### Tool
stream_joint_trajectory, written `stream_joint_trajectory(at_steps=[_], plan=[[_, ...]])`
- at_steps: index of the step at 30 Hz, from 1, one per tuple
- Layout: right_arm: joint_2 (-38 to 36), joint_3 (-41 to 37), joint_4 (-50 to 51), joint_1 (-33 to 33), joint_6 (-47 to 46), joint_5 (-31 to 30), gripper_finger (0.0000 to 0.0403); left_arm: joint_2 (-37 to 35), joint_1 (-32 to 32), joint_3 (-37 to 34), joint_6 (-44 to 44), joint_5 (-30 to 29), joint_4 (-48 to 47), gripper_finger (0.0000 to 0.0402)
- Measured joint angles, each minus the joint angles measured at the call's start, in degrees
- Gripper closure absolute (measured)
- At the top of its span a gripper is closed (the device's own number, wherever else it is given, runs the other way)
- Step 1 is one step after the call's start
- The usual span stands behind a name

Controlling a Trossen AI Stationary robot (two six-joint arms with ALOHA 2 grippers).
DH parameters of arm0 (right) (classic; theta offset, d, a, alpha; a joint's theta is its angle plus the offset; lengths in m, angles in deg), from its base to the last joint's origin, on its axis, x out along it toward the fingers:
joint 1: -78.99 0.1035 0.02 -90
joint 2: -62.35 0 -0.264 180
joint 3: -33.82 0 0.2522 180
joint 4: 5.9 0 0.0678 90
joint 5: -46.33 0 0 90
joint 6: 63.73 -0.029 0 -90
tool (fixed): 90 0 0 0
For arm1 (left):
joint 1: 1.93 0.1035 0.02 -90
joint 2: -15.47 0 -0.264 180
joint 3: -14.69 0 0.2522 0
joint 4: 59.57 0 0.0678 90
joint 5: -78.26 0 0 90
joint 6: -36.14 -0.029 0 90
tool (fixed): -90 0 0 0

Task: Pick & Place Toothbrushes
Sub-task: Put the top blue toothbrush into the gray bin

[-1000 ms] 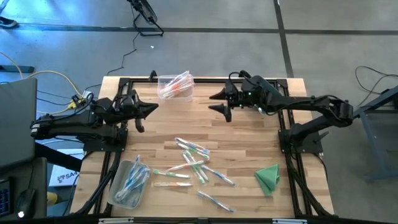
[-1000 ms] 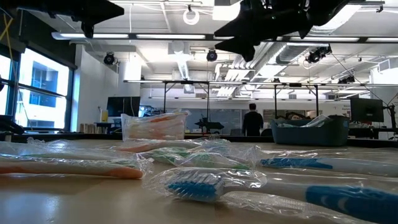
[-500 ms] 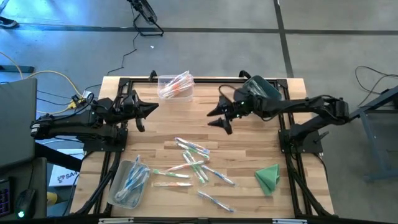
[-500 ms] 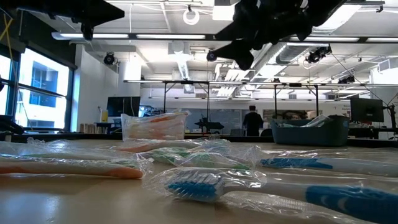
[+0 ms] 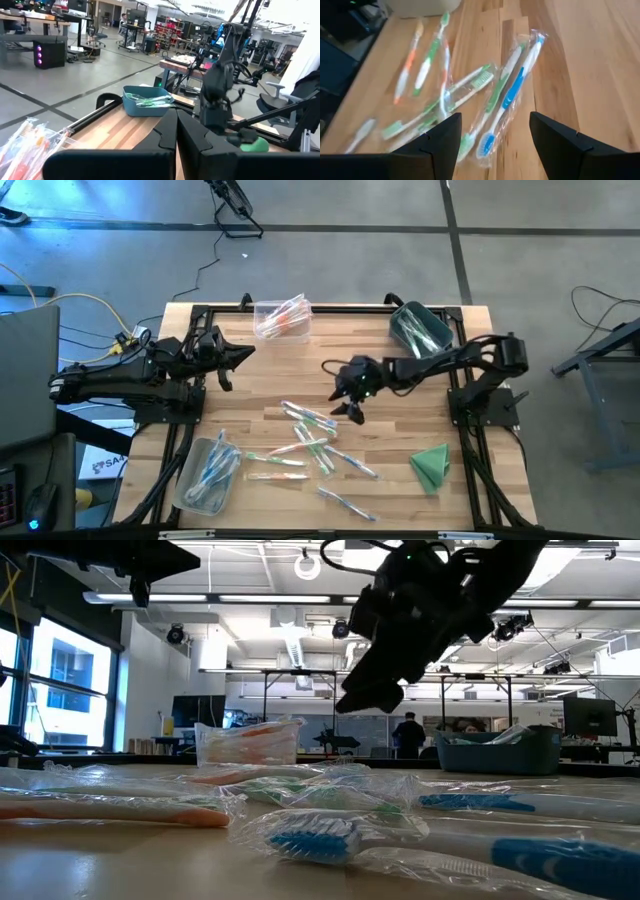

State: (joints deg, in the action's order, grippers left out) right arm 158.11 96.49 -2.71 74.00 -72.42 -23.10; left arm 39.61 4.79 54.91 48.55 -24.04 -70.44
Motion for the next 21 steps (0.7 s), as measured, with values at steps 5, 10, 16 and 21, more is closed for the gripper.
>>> stream_joint_trajectory(at_steps=[5, 10, 16, 21], plan=[[3.6, 0.0, -3.6, 3.0, -0.1, -5.0, 0.0177, 0.0, 0.0, 0.0, -0.1, 0.0, -0.1, 0.0401], [6.7, 0.0, -5.2, 5.8, -1.7, -9.3, 0.0187, 0.0, 0.0, 0.0, -0.1, 0.0, -2.1, 0.0401], [8.9, 0.0, -5.1, 8.7, -3.5, -14.3, 0.0219, 0.0, 0.0, 0.0, -0.1, 0.0, -4.8, 0.0401], [8.9, 0.0, -3.7, 9.7, -3.5, -20.7, 0.0233, 0.0, 0.0, 0.0, 0.1, 0.0, -4.9, 0.0401]])
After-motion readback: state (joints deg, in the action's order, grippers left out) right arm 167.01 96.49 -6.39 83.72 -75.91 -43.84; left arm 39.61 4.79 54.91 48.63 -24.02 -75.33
